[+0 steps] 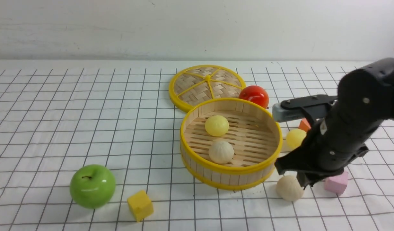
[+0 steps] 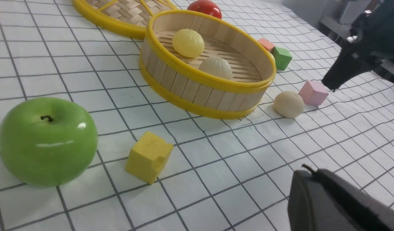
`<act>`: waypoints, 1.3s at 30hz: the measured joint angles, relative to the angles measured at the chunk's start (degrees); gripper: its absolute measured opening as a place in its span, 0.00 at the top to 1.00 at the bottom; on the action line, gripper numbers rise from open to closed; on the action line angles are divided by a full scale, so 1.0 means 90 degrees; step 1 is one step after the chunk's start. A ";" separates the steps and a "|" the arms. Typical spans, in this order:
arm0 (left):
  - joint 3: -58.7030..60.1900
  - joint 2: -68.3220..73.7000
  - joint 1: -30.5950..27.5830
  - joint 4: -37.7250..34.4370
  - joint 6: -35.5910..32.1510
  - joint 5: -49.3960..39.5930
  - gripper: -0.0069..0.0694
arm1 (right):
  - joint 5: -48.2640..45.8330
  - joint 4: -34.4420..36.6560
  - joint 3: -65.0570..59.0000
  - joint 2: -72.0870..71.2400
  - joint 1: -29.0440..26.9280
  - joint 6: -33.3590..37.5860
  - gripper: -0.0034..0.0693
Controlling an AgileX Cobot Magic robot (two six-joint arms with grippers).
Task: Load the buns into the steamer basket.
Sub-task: Use the right arm to grab a steamed stuffed bun
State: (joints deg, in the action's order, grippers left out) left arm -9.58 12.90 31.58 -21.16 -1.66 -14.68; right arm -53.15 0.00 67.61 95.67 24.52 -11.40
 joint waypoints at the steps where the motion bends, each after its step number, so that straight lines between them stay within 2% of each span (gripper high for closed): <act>1: 0.0000 0.0000 0.0000 0.0000 0.0000 0.0000 0.93 | 0.0006 0.0000 0.0016 0.0041 0.0000 0.0000 0.73; 2: 0.0000 0.0000 0.0000 0.0000 0.0000 0.0000 0.93 | 0.0100 0.0000 0.0130 0.0333 -0.0051 -0.0001 0.66; 4: 0.0000 0.0000 0.0000 0.0000 0.0000 0.0000 0.93 | 0.0295 0.0000 0.0197 0.0599 -0.0124 -0.0008 0.60; 7: 0.0000 0.0000 0.0000 0.0000 0.0006 0.0000 0.93 | 0.0548 0.0085 0.0219 0.0788 -0.0297 -0.0015 0.55; 13: 0.0000 0.0000 0.0000 0.0000 0.0006 0.0000 0.93 | 0.1014 0.0425 0.0239 0.0875 -0.0560 -0.0016 0.54; 20: 0.0000 0.0000 0.0000 0.0000 0.0006 0.0000 0.92 | 0.1036 0.0836 0.0239 0.0979 -0.0566 0.0215 0.54; 27: 0.0000 0.0000 0.0000 0.0000 0.0006 0.0000 0.91 | 0.1148 0.0799 0.0244 0.1241 -0.0608 0.0232 0.55; 31: 0.0000 0.0000 0.0000 0.0000 0.0006 0.0000 0.91 | 0.1159 0.0778 0.0257 0.1249 -0.0625 0.0238 0.59; 36: 0.0000 0.0000 0.0000 0.0000 0.0006 0.0000 0.90 | 0.1070 0.0750 0.0257 0.1249 -0.0625 0.0238 0.72; 39: 0.0000 0.0000 0.0000 0.0000 0.0006 0.0000 0.89 | 0.0962 0.0750 0.0257 0.1249 -0.0625 0.0351 0.84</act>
State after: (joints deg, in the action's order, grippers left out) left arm -9.58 12.90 31.58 -21.16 -1.61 -14.68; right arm -44.49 6.75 69.92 106.90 18.90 -8.24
